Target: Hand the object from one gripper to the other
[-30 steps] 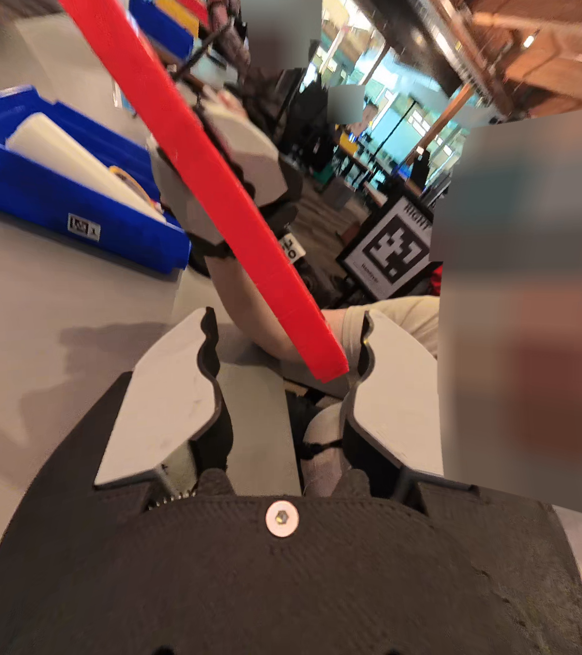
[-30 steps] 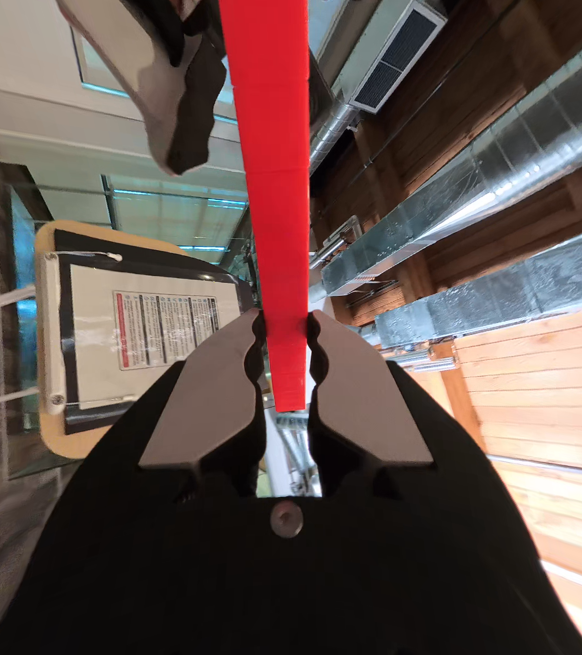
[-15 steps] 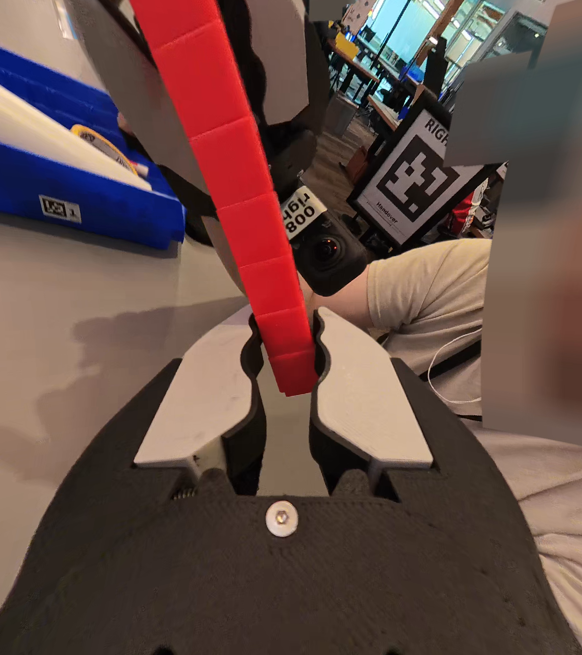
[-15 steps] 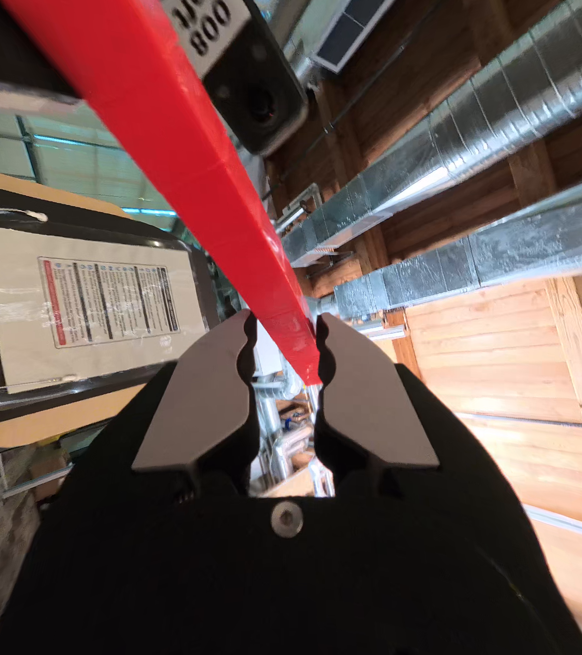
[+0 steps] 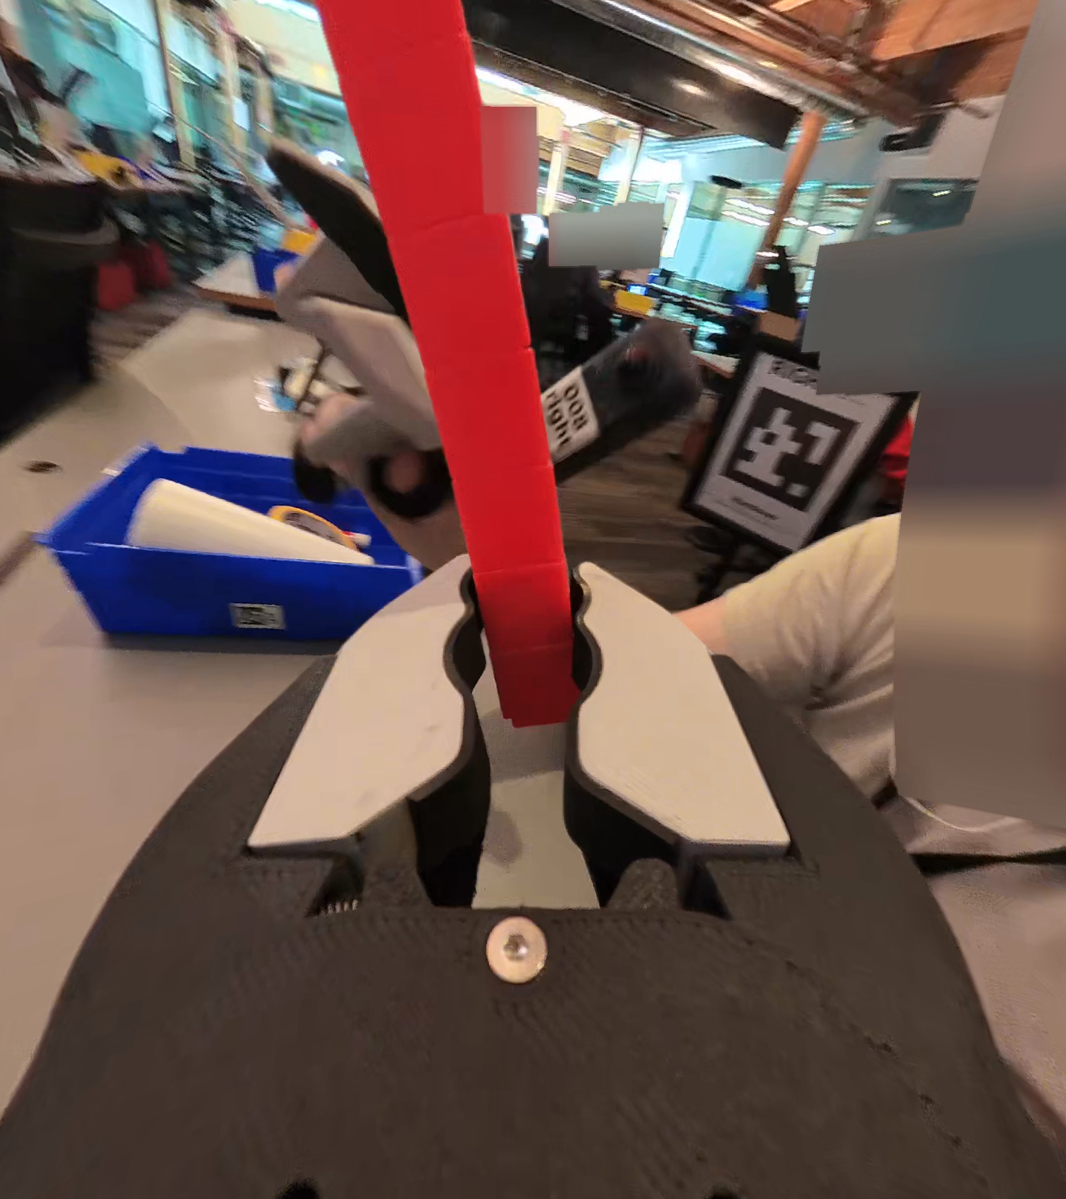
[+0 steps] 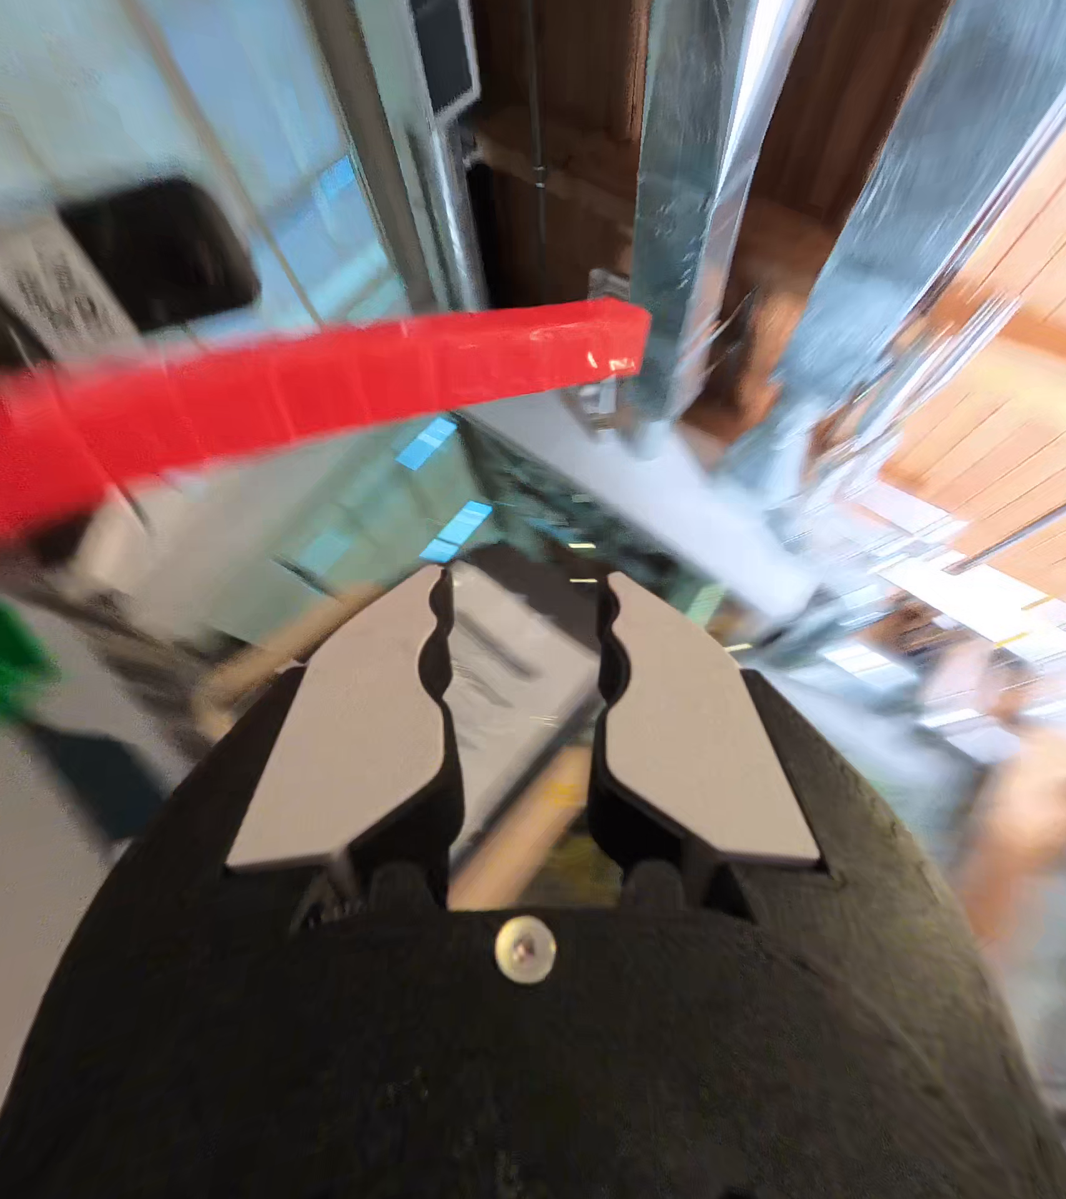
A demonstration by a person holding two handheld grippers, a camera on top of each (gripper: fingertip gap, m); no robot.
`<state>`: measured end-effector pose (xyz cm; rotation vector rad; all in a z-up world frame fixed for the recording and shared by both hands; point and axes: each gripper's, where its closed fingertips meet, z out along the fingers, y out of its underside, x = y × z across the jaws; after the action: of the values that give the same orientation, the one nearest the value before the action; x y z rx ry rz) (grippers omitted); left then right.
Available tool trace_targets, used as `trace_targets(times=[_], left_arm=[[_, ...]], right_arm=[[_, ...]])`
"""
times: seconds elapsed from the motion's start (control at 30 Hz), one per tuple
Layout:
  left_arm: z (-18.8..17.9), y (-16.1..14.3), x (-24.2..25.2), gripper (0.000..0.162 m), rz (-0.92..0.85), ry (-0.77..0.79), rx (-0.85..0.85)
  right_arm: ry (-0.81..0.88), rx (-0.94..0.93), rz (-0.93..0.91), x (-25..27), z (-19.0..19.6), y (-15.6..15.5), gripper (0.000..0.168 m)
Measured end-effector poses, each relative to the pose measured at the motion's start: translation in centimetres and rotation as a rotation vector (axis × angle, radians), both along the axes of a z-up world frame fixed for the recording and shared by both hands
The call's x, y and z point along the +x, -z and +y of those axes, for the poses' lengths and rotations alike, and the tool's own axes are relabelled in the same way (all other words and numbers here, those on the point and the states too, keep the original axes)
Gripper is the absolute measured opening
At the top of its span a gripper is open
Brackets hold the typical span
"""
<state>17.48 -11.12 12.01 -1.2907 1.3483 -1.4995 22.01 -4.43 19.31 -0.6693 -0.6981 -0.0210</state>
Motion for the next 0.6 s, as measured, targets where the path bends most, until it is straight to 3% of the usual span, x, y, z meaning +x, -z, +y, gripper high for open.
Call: trace_targets(times=[0.03,0.13,0.2,0.4,0.43,0.5,0.57,0.6], left_arm=[[0.5,-0.1,-0.2,0.023,-0.008,-0.044,0.034],[1.3,-0.5,-0.4,0.022,-0.022,-0.111,0.082],[1.4,-0.8,-0.4,0.022,-0.05,-0.122,0.091],[1.8,-0.1,0.2,0.022,-0.011,-0.176,0.174],[1.8,-0.1,0.2,0.022,-0.013,-0.176,0.182],[1.9,-0.1,0.2,0.022,-0.01,-0.195,0.205],[2.1,0.1,-0.1,0.024,-0.006,-0.223,0.221],[2.3,0.1,-0.4,0.033,-0.001,-0.244,0.228]], right_arm=[[-0.2,-0.142,0.098,-0.6,-0.4,-0.2,0.043],[-0.759,-0.523,0.266,-3.2,-2.6,-0.5,0.044],[-0.908,-0.689,0.25,-5.0,-3.2,0.2,0.051],[-0.916,-0.846,0.12,-8.7,-3.3,3.1,0.053],[-0.919,-0.857,0.099,-9.0,-3.4,3.4,0.05],[-0.938,-0.88,0.063,-9.1,-3.8,3.7,0.027],[-0.926,-0.92,0.035,-9.0,-3.6,4.1,0.022],[-0.905,-0.928,0.029,-8.9,-3.4,4.3,0.022]])
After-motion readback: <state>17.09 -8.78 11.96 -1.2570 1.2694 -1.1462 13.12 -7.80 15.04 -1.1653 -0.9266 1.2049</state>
